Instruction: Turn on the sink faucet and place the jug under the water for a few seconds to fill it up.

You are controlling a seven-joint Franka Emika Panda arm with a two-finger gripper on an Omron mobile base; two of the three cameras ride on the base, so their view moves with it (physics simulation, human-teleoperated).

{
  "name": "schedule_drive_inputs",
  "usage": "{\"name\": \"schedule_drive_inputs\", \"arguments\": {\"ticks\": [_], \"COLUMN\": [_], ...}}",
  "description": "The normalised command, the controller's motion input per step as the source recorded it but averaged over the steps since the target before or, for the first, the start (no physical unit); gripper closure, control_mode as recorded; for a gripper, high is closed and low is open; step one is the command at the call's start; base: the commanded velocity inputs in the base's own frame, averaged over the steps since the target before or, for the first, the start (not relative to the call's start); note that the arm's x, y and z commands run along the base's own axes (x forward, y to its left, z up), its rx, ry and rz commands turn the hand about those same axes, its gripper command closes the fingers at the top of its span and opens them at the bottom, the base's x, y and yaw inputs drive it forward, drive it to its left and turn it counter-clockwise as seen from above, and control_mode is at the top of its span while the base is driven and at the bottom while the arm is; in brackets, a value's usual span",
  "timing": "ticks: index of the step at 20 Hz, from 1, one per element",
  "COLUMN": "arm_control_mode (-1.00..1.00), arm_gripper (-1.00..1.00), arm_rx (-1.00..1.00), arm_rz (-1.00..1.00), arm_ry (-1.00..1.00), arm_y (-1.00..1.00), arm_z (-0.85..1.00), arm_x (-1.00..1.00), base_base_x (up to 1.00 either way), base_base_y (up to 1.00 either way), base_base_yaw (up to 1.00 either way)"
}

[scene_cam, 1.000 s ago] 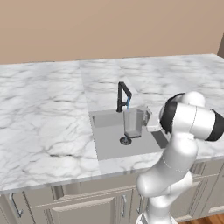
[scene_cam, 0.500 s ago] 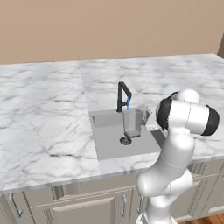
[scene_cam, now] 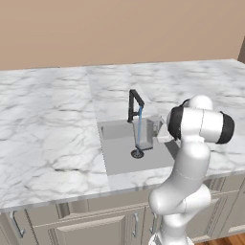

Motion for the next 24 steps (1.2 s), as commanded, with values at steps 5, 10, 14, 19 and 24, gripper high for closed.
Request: {"name": "schedule_drive_inputs", "arguments": {"ticks": [5,10,14,19,24], "arm_control_mode": [-1.00,-1.00,-1.00,-1.00,-1.00], "arm_gripper": [1.00,1.00,1.00,1.00,1.00], "arm_rx": [-0.04,-0.03,-0.01,0.00,0.00], "arm_rz": [0.00,0.00,0.00,0.00,0.00], "arm_ry": [-0.01,-0.07,-0.06,-0.02,-0.01], "arm_y": [0.00,0.00,0.00,0.00,0.00], "arm_z": [-0.04,-0.01,-0.01,0.00,0.00], "arm_x": [0.15,0.00,0.00,0.00,0.00], "base_base_x": [0.00,0.00,0.00,0.00,0.00], "base_base_y": [0.00,0.00,0.00,0.00,0.00], "base_base_yaw": [0.00,0.00,0.00,0.00,0.00]}}
